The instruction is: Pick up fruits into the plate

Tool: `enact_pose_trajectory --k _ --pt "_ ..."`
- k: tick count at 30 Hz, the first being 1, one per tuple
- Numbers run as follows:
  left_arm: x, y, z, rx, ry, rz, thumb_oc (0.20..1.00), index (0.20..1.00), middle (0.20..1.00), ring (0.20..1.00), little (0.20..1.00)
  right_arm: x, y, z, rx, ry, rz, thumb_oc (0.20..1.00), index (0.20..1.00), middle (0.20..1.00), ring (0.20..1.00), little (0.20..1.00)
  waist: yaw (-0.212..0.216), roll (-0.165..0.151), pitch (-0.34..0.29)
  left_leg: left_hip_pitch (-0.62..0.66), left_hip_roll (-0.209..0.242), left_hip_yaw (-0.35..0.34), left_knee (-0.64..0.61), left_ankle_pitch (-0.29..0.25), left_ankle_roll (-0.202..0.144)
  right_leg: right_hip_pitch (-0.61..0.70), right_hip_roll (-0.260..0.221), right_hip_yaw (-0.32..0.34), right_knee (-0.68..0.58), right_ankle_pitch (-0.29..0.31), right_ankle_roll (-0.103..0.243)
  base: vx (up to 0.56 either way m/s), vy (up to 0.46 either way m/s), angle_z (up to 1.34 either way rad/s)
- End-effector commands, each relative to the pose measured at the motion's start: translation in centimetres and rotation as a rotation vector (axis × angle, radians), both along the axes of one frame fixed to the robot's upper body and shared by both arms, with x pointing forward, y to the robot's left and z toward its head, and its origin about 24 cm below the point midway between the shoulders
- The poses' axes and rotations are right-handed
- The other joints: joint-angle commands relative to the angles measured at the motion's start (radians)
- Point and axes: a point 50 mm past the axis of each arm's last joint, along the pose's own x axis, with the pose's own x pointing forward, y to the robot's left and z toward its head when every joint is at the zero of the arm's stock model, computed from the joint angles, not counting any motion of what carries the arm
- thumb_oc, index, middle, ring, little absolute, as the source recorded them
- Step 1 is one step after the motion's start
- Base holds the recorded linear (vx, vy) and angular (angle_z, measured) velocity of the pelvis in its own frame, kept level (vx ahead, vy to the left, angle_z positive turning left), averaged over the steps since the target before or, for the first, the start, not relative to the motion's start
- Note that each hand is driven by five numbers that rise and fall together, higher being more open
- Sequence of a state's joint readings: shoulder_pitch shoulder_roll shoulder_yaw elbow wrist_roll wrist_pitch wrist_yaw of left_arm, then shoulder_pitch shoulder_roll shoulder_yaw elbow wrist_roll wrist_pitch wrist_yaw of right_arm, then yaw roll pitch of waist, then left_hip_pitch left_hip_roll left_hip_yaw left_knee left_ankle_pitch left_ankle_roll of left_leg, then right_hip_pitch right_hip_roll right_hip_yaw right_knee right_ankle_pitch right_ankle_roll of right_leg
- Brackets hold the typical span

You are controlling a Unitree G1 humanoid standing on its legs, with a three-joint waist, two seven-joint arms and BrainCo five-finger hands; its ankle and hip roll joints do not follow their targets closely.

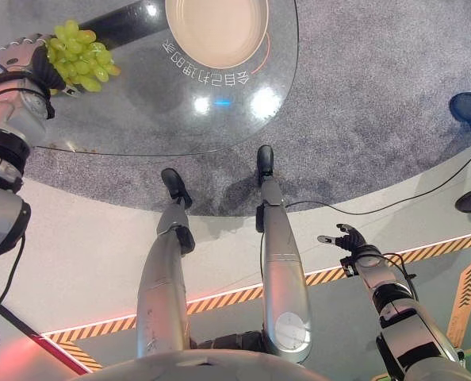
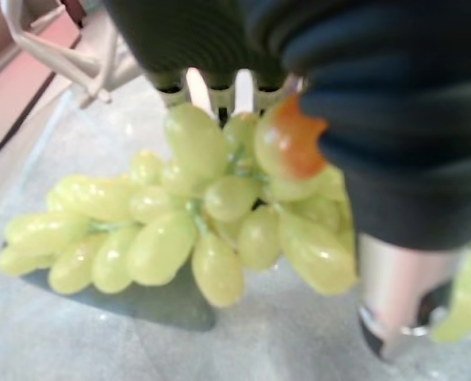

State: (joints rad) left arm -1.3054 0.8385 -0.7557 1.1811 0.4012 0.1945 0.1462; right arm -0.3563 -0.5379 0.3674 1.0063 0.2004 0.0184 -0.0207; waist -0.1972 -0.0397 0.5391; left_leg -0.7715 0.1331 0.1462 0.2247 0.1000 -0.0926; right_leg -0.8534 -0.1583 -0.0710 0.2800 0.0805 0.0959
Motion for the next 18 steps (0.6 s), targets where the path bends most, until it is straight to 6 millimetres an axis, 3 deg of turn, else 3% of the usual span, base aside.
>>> enact_pose_trajectory --k 1,2,3,4,5,6,12,18 --pt "-2.0 3.8 -2.5 0.110 0.058 0.185 0.749 0.749 0.749 0.749 0.749 -3.2 -1.9 -1.2 -0.020 0.044 -0.062 1.000 1.000 1.000 1.000 1.000 0.001 -0.045 -0.019 -0.057 -0.064 0.019 0.118 -0.155 0.016 0.006 0.080 -0.005 -0.009 -0.048 0.007 0.00 -0.059 0.01" --pt "-2.0 3.8 -3.1 0.126 0.073 0.194 0.555 0.555 0.555 0.555 0.555 -3.0 -1.7 -1.1 -0.017 0.033 -0.061 1.000 1.000 1.000 1.000 1.000 0.001 -0.048 -0.019 -0.061 -0.066 0.015 0.121 -0.156 0.017 0.004 0.082 -0.003 -0.008 -0.047 0.006 0.01 -0.046 0.00" --pt "-2.0 3.8 -3.5 0.129 0.080 0.198 0.485 0.485 0.485 0.485 0.485 -2.8 -1.6 -1.0 -0.015 0.026 -0.059 1.000 1.000 1.000 1.000 1.000 0.001 -0.050 -0.019 -0.063 -0.067 0.012 0.123 -0.156 0.017 0.003 0.083 -0.002 -0.008 -0.046 0.006 -0.06 -0.063 -0.01" --pt "-2.1 3.9 -4.0 0.151 0.085 0.204 0.247 0.247 0.247 0.247 0.247 -2.0 -1.3 -0.5 -0.011 -0.001 -0.051 1.000 1.000 1.000 1.000 1.000 -0.002 -0.060 -0.019 -0.091 -0.071 0.018 0.112 -0.119 0.024 -0.025 0.081 -0.003 -0.018 -0.013 -0.001 0.00 -0.044 0.00" --pt "-2.2 4.0 -4.8 0.169 0.104 0.205 0.200 0.200 0.200 0.200 0.200 -2.1 -1.1 -0.7 -0.009 0.003 -0.047 1.000 1.000 1.000 1.000 1.000 0.003 -0.060 -0.019 -0.069 -0.068 0.004 0.121 -0.155 0.017 -0.001 0.087 -0.001 -0.010 -0.043 0.005 -0.06 -0.066 -0.02" --pt "-2.3 4.0 -5.2 0.199 0.108 0.212 0.200 0.200 0.200 0.200 0.200 -1.3 -0.8 -0.2 -0.004 -0.026 -0.035 1.000 1.000 1.000 1.000 1.000 -0.001 -0.069 -0.019 -0.097 -0.072 0.010 0.111 -0.118 0.024 -0.028 0.086 0.000 -0.020 -0.010 -0.002 0.00 -0.034 -0.05" --pt "-3.1 4.6 -7.5 0.240 0.133 0.236 0.200 0.200 0.200 0.200 0.200 0.2 0.1 1.1 -0.020 -0.109 0.009 1.000 1.000 1.000 1.000 1.000 0.000 -0.088 -0.019 -0.108 -0.071 -0.001 0.102 -0.116 0.021 -0.035 0.097 0.006 -0.029 -0.005 -0.003 -0.02 -0.022 -0.04" --pt "-3.2 4.5 -8.2 0.244 0.103 0.235 0.200 0.200 0.200 0.200 0.200 1.4 0.7 2.6 -0.027 -0.201 0.015 1.000 1.000 1.000 1.000 1.000 0.002 -0.099 -0.019 -0.108 -0.074 -0.007 0.103 -0.118 0.019 -0.032 0.101 0.002 -0.028 -0.005 -0.002 0.00 0.000 0.00"
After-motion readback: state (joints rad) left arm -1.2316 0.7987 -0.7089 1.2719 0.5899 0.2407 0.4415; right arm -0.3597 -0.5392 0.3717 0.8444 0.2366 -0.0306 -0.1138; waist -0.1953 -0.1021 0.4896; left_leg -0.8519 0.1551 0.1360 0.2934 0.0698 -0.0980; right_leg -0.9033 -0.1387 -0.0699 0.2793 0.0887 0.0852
